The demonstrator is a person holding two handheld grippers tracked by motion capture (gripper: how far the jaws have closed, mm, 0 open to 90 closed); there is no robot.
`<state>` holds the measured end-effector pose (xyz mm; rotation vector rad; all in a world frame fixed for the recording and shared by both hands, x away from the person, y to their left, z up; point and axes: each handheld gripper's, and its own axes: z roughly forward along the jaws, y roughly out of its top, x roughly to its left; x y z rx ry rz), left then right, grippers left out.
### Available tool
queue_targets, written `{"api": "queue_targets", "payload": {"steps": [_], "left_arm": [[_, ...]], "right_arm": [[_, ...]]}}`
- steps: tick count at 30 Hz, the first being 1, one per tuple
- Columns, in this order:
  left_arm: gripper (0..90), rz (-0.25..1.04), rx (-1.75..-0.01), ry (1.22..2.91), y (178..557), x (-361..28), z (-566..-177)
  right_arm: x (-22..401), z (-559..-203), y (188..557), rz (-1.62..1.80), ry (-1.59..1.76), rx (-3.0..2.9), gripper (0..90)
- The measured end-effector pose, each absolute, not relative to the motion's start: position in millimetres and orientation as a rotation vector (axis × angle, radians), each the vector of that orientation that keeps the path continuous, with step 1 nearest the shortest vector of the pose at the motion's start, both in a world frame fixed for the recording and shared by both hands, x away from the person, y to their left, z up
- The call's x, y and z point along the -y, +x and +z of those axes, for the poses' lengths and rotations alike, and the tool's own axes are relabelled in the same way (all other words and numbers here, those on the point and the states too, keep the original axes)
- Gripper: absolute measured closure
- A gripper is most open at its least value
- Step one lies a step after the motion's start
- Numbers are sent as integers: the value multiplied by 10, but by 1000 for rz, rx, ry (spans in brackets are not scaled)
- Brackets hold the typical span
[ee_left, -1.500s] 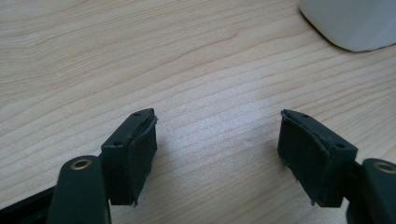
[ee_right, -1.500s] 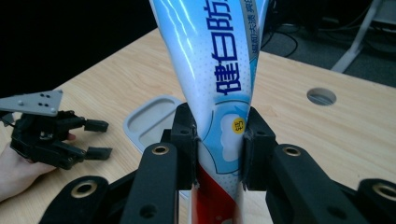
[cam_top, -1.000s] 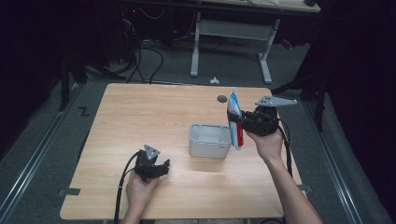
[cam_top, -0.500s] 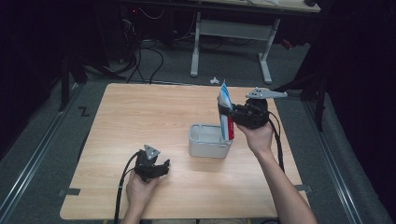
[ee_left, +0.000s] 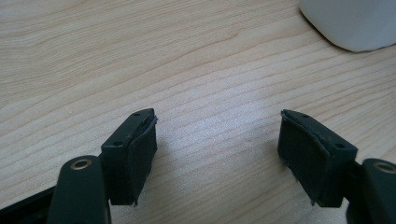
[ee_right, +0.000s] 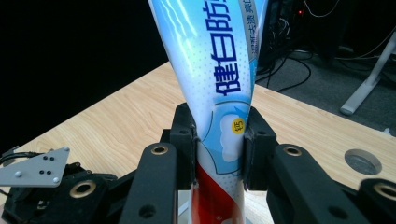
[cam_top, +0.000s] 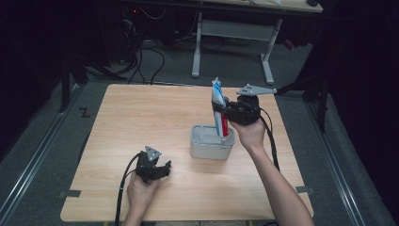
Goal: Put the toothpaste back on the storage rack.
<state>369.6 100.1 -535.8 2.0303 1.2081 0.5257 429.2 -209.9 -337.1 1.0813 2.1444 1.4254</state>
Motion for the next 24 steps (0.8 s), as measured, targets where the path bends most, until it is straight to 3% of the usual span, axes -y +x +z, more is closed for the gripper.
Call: {"api": "queue_targets", "payload": {"steps": [24], "left_arm": [[287, 527, -1208, 2031, 3696, -1001, -5358]], "right_arm": [[1875, -3553, 4398, 1345, 1059, -2193, 706]]}}
